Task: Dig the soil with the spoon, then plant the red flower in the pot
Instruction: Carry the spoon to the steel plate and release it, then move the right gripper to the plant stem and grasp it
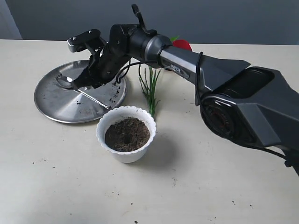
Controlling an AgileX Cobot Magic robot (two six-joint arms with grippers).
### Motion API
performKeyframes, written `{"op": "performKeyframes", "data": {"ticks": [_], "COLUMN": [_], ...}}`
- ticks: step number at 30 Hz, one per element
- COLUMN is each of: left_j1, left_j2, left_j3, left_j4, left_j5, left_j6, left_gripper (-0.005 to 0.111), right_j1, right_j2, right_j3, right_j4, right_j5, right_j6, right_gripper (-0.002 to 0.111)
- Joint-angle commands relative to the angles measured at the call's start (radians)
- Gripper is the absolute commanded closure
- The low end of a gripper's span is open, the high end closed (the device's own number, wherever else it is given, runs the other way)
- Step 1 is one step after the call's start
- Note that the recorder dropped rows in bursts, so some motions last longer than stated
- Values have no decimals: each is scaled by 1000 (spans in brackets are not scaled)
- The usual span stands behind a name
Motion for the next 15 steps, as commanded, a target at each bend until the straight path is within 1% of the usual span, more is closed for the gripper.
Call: {"op": "performKeyframes", "data": {"ticks": [1, 4, 7, 9, 11, 13, 15], "left_j1": [-2, -2, -2, -2, -2, -2, -2], "left_j2": [-4, -4, -4, -4, -4, -4, -4], "left_j3": [2, 2, 2, 2, 2, 2, 2], "left_j4": [1, 1, 1, 1, 1, 1, 1], "left_j5": [-7, -7, -8, -8, -8, -8, -8], "left_j6": [-5, -5, -5, -5, -5, -5, -5], "left_gripper": [106, 106, 106, 106, 106, 106, 106], "right_j1": [-5, -5, -5, -15, -37, -65, -93], "right_j2": [-61, -128, -198, -240, -268, -280, -287], "right_j3": [-4, -4, -4, -4, -4, -4, -4], "right_j4": [2, -43, -206, -343, -425, -466, -466], "right_j5": [-11, 21, 86, 196, 295, 363, 387], "right_j6": [85, 162, 255, 329, 400, 466, 552], "right_gripper": [76, 76, 76, 70, 59, 51, 47]}}
